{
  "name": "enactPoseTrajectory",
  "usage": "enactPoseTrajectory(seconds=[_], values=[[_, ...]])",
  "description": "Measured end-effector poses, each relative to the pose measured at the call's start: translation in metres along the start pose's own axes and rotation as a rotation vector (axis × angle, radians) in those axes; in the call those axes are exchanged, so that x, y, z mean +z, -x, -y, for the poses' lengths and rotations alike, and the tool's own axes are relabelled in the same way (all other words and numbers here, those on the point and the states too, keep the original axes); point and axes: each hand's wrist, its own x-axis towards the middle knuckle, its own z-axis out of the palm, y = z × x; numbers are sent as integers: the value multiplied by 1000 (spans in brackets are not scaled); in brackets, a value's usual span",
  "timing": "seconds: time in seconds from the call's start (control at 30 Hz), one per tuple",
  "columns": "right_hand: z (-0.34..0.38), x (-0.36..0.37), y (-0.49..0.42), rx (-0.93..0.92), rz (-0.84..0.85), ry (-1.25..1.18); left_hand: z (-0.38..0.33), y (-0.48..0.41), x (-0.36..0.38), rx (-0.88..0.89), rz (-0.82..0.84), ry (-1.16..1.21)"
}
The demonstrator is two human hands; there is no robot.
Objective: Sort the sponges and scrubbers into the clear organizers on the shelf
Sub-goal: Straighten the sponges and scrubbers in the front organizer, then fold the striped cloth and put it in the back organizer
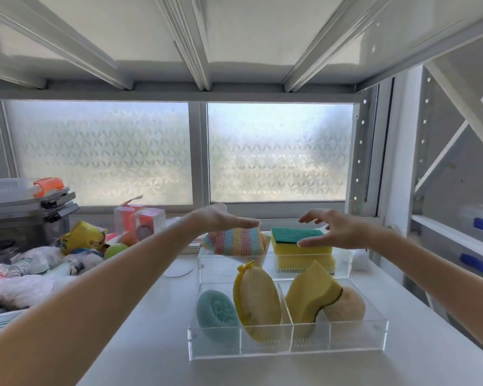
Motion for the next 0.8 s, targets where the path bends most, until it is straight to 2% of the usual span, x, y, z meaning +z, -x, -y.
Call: enactPoseTrajectory(seconds=[0.1,0.2,0.33,0.5,0.67,0.8], values=[[-2,4,-4,29,111,36,3,-13,4,6,86,27],[0,-1,-6,24,163,59,12,-14,1,38,-15,99],[15,-11,-18,26,186,43,21,-13,-7,95,-7,366],[32,-4,-31,36,155,53,12,-16,-10,-25,-82,706],[32,0,-27,54,187,81,13,-17,-4,-81,11,648],[18,-1,-24,38,193,20,21,-18,-5,14,40,534]])
